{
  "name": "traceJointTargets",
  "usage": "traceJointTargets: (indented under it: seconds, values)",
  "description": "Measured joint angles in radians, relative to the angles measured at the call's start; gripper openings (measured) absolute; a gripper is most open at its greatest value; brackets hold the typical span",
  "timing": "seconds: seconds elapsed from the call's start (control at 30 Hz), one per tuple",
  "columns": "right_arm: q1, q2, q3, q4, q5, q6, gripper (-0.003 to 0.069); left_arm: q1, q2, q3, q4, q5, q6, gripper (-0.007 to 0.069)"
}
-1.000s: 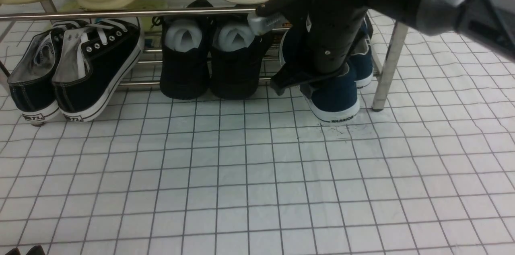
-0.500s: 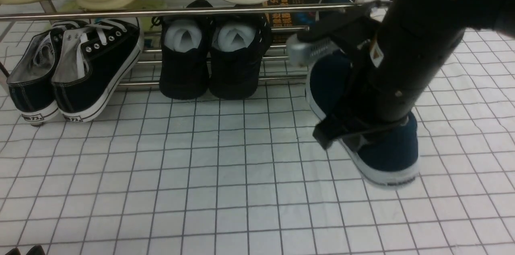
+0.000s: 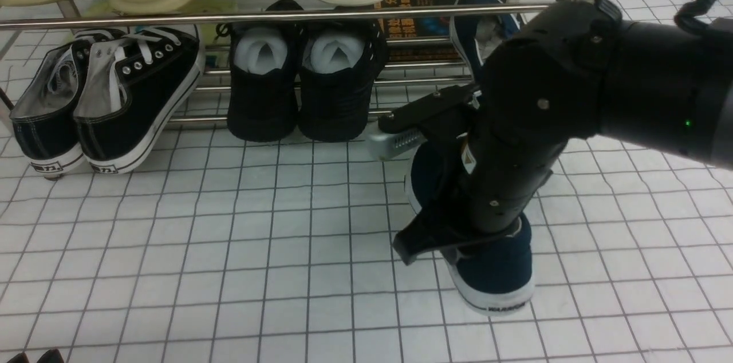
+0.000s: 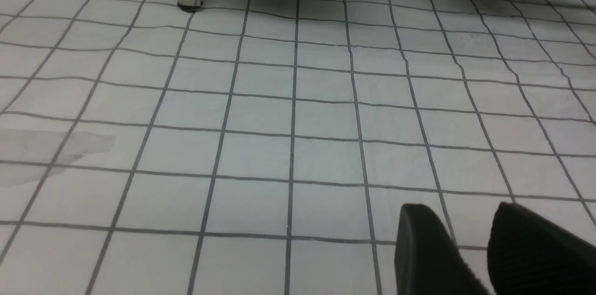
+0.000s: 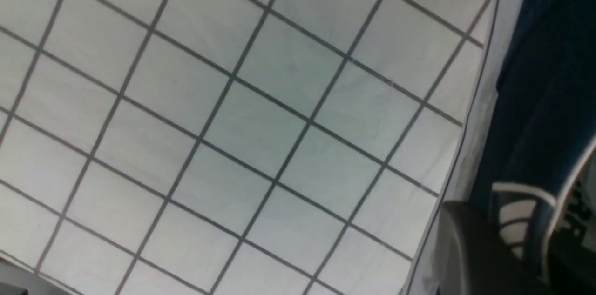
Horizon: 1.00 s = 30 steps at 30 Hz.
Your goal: Take the shoes off the shelf with your hand from the white checkered tablecloth.
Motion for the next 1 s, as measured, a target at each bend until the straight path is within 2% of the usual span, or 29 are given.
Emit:
traceJointTargets:
  seconds: [0.23,0.53,0.7,0.73,0.87,0.9,0.93,1.0]
  values:
    - [0.000,0.057,0.000,0.008,-0.106,0.033,0.0033,0.000,0.000,0.000,0.001,0.000,0.000,0.0239]
    - [0.000,0.062,0.000,-0.043,-0.148,0.130,0.0035,0.000,0.000,0.000,0.001,0.000,0.000,0.0239]
    - [0.000,0.089,0.000,-0.042,-0.161,0.182,0.0061,0.000,0.000,0.000,0.001,0.000,0.000,0.0239]
    - [0.000,0.096,0.000,-0.039,-0.162,0.185,0.0078,0.000,0.000,0.000,0.001,0.000,0.000,0.0239]
    - [0.000,0.109,-0.002,-0.022,-0.163,0.186,0.0246,0.000,0.000,0.000,0.018,0.000,0.000,0.0239]
    - [0.000,0.109,-0.002,-0.022,-0.163,0.185,0.0254,0.000,0.000,0.000,0.019,0.000,0.000,0.0239]
    - [0.000,0.108,-0.012,-0.022,-0.154,0.170,0.0311,0.000,0.000,0.000,0.023,0.000,0.000,0.0239]
    - [0.000,0.105,-0.041,-0.038,-0.124,0.135,0.0367,0.000,0.000,0.000,0.023,0.000,0.000,0.0239]
